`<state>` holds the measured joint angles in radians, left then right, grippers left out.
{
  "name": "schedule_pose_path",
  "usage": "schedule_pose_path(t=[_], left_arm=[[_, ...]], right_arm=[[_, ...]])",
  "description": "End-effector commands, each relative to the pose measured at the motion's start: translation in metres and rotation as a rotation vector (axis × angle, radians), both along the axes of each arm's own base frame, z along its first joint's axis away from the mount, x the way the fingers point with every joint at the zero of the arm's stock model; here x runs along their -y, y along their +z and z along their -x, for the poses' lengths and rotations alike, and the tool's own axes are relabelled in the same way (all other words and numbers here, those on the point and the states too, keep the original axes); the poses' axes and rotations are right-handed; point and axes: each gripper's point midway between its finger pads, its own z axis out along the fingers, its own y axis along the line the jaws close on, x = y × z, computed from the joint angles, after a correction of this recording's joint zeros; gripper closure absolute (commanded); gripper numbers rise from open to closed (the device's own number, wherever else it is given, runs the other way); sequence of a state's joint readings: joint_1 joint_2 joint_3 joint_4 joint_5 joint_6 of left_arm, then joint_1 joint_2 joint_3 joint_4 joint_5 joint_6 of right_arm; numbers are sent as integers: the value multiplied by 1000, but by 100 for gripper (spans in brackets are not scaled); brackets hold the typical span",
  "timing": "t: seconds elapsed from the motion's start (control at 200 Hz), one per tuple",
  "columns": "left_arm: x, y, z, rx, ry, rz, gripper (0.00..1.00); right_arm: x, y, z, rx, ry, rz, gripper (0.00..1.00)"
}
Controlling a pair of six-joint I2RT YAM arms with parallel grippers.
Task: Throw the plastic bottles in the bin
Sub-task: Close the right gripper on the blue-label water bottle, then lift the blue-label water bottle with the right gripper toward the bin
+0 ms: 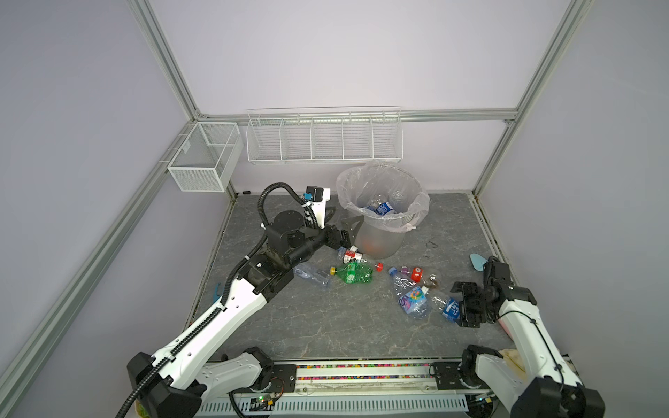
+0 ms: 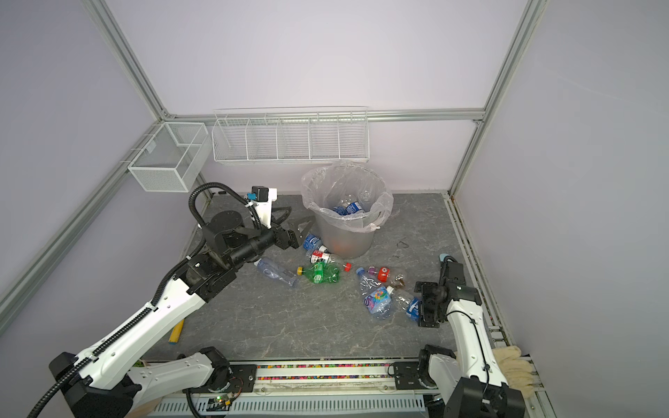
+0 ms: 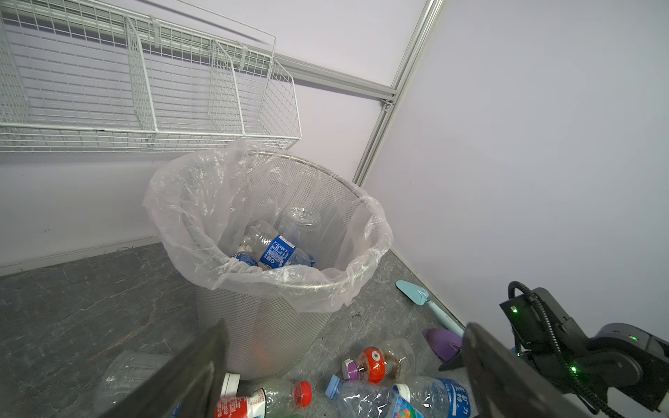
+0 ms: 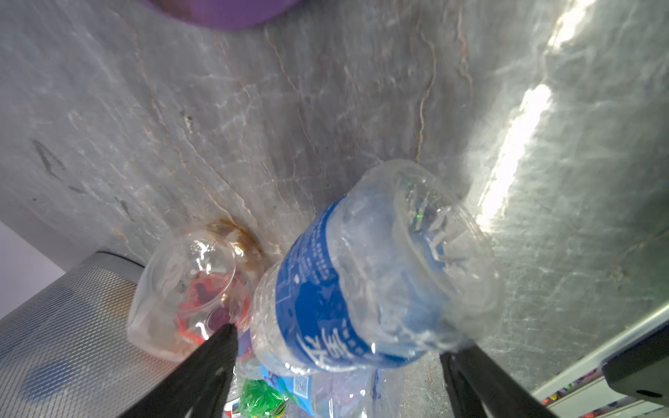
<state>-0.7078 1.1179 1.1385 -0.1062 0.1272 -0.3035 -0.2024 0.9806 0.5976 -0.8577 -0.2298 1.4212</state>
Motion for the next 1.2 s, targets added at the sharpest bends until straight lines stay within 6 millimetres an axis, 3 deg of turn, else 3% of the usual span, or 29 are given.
schedule_pose_path(t=[0.0,0.27,0.355,0.58,0.785,0.975,1.195], left_arm=[[-2,-3,2,-2,7,1,1],[-2,-4,1,0,13,-3,1],[-2,-5,1,-1,15,-5,1],[-3,-5,0,1,17,-6,1],[-3,-4,1,4,19,-5,1],[-5,-4,2,3,20,-6,1],[-7,-4,4,5,25,-3,1]], right_arm=[[0,-3,-5,-13,-43,-27,11],[4,-25,2,-116,-59,-25,8],[2,-29,1,-113,-63,-35,0],[5,-32,-1,-109,-68,-22,42],[4,-26,-2,-79,-64,-23,62],[7,-9,-12,7,-61,-3,94],[11,33,-43,182,83,63,94]])
